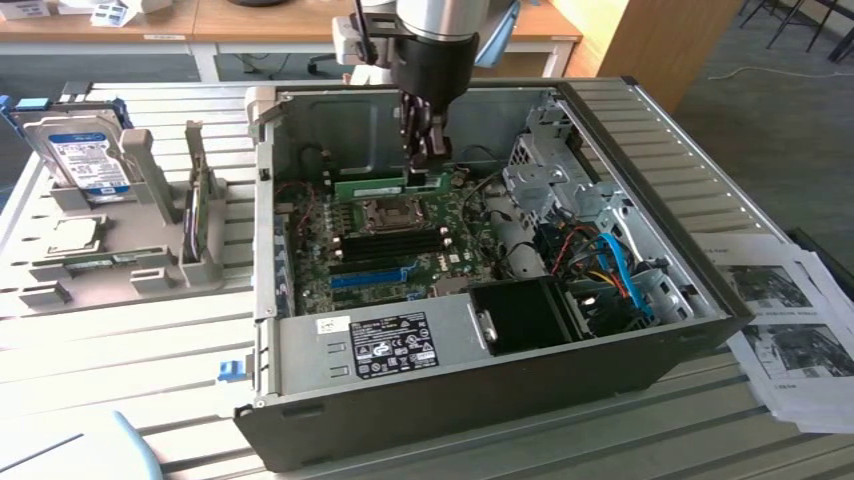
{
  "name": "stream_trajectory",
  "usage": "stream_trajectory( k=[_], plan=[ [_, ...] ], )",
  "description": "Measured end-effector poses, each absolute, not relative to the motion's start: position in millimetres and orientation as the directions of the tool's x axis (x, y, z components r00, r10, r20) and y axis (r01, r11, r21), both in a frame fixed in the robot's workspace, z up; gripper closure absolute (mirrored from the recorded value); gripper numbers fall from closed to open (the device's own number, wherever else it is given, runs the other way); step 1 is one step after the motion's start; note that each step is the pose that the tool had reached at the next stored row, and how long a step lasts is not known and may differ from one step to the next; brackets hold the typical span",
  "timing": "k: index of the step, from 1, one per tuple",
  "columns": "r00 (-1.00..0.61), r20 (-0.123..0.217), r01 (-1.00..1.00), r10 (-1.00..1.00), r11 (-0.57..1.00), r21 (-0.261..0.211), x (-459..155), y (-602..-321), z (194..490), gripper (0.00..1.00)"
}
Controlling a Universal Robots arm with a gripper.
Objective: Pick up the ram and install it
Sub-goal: 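Pick up the ram and move it above insertion slot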
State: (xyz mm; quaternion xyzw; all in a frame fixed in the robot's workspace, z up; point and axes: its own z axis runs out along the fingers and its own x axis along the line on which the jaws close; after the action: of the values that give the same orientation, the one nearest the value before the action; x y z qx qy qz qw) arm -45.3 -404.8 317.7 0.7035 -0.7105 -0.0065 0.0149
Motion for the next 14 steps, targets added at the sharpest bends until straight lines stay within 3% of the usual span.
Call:
stream_trajectory(
  k=[14],
  plan=[
    [-0.010, 0.012, -0.999, -1.000, 0.010, 0.030, -42.6, -404.8, 314.3, 0.89]
  ],
)
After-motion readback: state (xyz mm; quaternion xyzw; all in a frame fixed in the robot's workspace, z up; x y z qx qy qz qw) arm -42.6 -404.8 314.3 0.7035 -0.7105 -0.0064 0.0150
